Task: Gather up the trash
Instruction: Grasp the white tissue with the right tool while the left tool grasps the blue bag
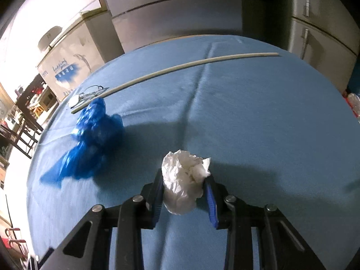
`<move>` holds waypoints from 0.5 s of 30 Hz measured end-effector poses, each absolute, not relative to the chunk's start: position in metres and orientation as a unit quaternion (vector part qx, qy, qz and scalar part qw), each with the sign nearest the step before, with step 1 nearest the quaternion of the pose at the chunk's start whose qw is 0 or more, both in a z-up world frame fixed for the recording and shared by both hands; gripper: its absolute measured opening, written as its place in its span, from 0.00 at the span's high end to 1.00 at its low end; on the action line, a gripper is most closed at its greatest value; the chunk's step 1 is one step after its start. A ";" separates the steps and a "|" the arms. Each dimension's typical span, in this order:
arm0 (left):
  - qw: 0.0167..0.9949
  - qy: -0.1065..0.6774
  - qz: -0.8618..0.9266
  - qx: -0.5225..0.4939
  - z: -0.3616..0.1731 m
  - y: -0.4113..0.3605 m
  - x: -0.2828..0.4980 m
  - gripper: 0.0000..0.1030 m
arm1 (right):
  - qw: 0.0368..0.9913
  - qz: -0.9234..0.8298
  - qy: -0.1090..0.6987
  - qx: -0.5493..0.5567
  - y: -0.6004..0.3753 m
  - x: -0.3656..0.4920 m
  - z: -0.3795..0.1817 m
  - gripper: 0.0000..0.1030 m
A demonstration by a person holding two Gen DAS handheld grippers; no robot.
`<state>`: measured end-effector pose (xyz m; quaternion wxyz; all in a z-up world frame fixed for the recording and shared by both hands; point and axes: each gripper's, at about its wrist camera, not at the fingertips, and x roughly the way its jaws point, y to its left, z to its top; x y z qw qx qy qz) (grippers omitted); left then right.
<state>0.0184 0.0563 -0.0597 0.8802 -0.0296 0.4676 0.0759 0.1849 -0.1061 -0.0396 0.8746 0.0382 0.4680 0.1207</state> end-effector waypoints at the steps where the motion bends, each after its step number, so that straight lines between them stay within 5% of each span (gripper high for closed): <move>1: 0.879 0.471 0.075 -0.030 -0.059 0.056 0.019 0.00 | 0.877 0.120 0.464 0.040 -0.112 0.177 -0.037 0.66; 15: 0.905 0.421 0.064 -0.008 -0.001 0.038 0.141 0.02 | 0.876 0.093 0.463 0.100 -0.188 0.109 -0.052 0.66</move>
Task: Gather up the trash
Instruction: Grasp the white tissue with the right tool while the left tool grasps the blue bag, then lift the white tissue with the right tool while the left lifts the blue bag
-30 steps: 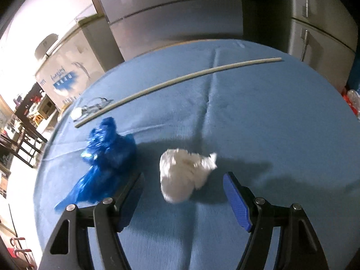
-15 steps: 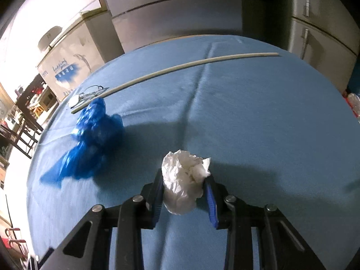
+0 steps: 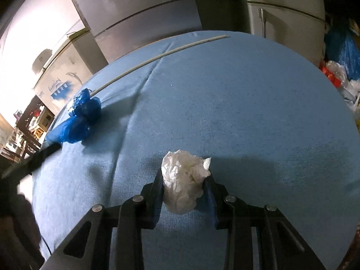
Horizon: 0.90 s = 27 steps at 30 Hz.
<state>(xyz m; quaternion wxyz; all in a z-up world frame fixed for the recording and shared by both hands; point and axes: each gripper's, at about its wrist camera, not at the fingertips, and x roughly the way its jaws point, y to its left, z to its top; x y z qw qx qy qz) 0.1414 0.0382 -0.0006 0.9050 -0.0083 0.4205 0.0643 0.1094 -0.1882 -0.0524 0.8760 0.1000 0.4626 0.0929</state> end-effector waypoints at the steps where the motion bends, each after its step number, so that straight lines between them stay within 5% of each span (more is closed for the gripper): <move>1: 0.905 0.420 0.063 -0.004 0.000 0.037 0.152 0.02 | 0.876 0.094 0.462 0.102 -0.188 0.110 -0.053 0.66; 12: 0.876 0.478 0.058 0.009 -0.038 0.030 0.237 0.02 | 0.877 0.096 0.462 0.092 -0.185 0.111 -0.056 0.66; 15: 0.866 0.498 0.050 0.001 -0.046 0.033 0.240 0.37 | 0.878 0.095 0.461 0.091 -0.185 0.111 -0.056 0.66; 27: 0.873 0.486 0.040 0.002 -0.034 0.035 0.186 0.39 | 0.876 0.090 0.465 0.090 -0.176 0.104 -0.053 0.66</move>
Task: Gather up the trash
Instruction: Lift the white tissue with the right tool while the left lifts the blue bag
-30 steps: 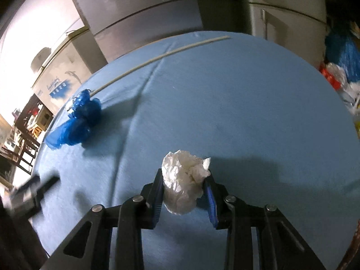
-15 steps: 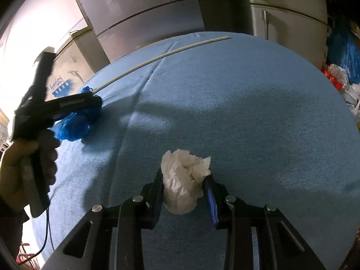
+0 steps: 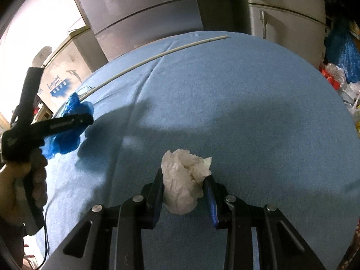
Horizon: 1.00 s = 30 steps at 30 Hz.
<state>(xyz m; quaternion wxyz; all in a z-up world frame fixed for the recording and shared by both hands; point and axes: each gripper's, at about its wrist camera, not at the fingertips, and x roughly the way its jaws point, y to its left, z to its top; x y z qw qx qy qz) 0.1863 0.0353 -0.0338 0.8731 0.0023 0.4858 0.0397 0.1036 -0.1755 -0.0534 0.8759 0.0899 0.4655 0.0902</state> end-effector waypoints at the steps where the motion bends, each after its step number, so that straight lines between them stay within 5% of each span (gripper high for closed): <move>1: 0.874 0.485 0.040 0.002 -0.032 0.036 0.182 0.39 | 0.876 0.092 0.465 0.089 -0.175 0.102 -0.053 0.66; 30: 0.876 0.480 0.043 0.003 -0.024 0.022 0.056 0.39 | 0.881 0.104 0.452 0.091 -0.166 0.036 -0.041 0.66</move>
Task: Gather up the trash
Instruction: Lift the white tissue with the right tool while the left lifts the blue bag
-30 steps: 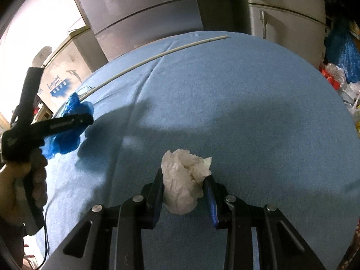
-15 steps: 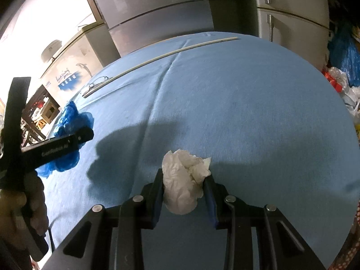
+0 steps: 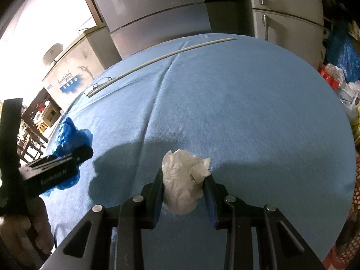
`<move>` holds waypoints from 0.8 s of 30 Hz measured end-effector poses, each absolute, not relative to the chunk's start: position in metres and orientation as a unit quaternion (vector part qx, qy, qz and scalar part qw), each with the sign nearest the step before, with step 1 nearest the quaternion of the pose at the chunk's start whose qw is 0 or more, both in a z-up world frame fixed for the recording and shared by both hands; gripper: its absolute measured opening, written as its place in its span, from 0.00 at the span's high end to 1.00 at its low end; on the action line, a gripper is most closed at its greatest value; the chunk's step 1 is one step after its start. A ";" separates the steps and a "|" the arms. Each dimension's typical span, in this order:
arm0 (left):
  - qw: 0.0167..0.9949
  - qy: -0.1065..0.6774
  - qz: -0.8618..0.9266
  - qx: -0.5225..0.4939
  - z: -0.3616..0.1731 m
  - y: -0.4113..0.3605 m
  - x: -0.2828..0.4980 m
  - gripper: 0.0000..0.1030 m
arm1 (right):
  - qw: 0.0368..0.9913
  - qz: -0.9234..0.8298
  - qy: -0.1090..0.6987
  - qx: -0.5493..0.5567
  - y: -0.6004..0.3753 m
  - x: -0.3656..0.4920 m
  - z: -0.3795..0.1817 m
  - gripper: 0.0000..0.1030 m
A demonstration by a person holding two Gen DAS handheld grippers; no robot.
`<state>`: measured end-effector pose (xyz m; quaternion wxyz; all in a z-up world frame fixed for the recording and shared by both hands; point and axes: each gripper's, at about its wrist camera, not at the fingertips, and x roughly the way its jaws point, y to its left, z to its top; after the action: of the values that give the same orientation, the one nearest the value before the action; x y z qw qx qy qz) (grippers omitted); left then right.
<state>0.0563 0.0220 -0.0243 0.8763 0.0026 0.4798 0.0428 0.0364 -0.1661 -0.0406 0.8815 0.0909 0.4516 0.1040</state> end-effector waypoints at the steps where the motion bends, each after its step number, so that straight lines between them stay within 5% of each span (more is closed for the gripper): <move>1: 0.876 0.480 0.042 0.003 -0.025 0.021 0.054 0.39 | 0.882 0.104 0.451 0.092 -0.166 0.035 -0.041 0.66; 24: 0.867 0.496 0.021 0.028 -0.036 -0.008 -0.001 0.39 | 0.878 0.121 0.448 0.113 -0.182 0.005 -0.038 0.66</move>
<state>-0.0014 -0.0076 -0.0363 0.8674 0.0279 0.4964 0.0213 0.0053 -0.1822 -0.0378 0.8785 0.1132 0.4480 0.1213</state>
